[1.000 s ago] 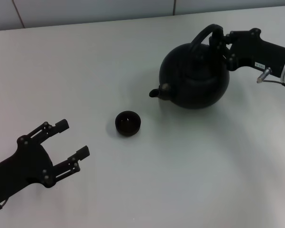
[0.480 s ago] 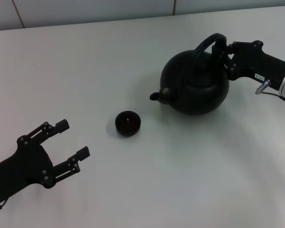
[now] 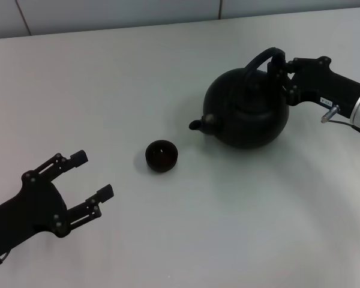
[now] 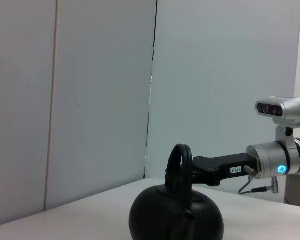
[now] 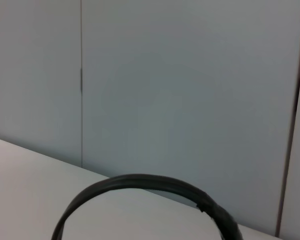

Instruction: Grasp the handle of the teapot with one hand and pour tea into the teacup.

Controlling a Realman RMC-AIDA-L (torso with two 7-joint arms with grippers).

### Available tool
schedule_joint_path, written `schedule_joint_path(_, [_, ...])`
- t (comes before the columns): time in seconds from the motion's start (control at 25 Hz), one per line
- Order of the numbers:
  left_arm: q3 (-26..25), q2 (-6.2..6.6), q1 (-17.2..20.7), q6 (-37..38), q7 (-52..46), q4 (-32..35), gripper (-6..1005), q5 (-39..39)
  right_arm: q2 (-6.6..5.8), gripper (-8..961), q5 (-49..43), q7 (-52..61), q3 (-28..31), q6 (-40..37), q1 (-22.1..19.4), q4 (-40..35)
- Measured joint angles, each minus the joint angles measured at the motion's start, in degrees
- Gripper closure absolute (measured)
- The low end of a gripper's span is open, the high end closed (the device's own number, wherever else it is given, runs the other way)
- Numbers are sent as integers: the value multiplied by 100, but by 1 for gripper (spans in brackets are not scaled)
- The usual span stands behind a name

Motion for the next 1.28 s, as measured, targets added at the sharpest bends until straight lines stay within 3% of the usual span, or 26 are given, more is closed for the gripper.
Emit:
schedule_joint_path(0.64, [-9, -8, -12, 29, 0, -26, 202, -67, -24, 842, -114, 22, -67, 141, 42, -72])
schedule_joint_path(0.76, [-9, -8, -6, 56, 0, -27, 202, -72, -25, 670, -119, 19, -61, 68, 3, -97])
schedule_joint_path(1.0, [-8, -8, 2, 62, 2, -27, 202, -72, -14, 440, -89, 5, -8, -219, -210, -284])
schedule_joint_path(1.16, [-8, -7, -1, 65, 38, -26, 202, -72, -5, 388, -24, 0, 105, -531, -426, -416])
schedule_joint_path(1.28, [4, -7, -16, 67, 54, -25, 202, -72, 3, 349, 26, -8, 553, -1182, -719, -408])
